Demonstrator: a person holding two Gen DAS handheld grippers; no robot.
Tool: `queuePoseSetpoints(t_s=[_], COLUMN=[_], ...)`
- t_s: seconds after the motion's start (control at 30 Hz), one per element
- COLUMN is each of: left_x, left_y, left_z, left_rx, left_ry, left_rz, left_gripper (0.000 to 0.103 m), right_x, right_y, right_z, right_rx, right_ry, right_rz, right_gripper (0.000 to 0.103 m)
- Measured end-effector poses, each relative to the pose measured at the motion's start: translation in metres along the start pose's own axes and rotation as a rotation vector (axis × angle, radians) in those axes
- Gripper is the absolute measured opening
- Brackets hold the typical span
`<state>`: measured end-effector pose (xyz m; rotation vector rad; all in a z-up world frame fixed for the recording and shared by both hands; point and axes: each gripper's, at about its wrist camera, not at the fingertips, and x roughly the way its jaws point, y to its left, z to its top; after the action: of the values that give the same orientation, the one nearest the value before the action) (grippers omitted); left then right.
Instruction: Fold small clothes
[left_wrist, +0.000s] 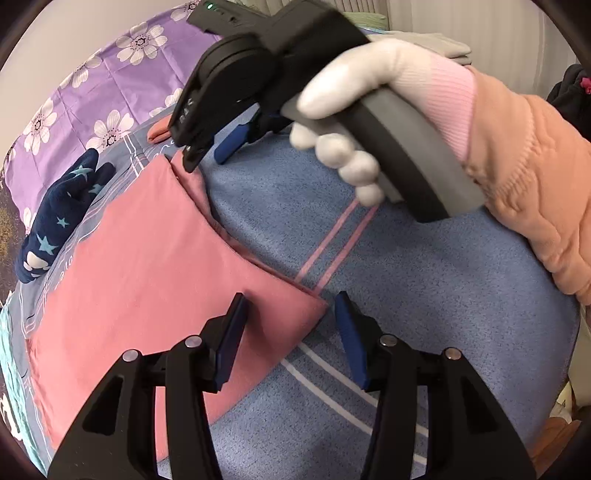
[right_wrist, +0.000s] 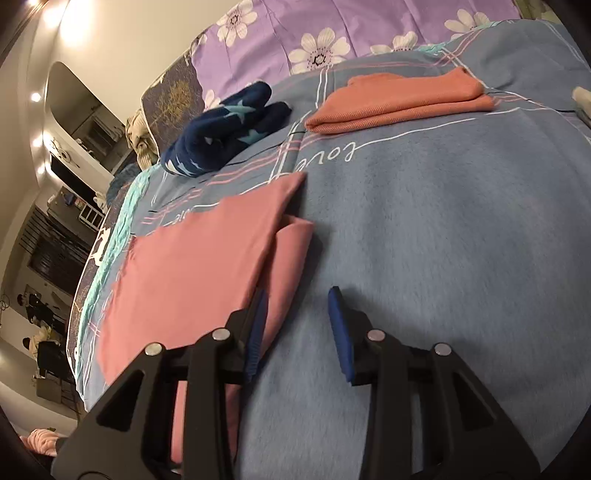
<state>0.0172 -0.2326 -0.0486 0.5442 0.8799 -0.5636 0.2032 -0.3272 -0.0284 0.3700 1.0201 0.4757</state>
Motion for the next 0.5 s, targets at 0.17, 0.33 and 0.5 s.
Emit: queuePoseSetpoints(t_s=[0.17,0.33,0.5], left_x=[0.005,0.006,0.003], left_y=[0.006,0.003,0.011], left_z=[0.002,0.002,0.001], left_rx=[-0.035,-0.022,-0.039], left_ry=[0.008,-0.001,-0.01], left_rz=[-0.007,-0.026,-0.135], left_gripper=[0.05,0.037,0.008], right_x=[0.011,0.022,0.027], right_y=[-0.001,-0.003,0.005], right_z=[0.009,0.021,0.029], right_rx=[-0.004,0.0,-0.032], right_ry=[0.006,-0.009,-0.023], right_rz=[0.012,0.007,0.06], right_gripper=[0.033,0.032,0.004])
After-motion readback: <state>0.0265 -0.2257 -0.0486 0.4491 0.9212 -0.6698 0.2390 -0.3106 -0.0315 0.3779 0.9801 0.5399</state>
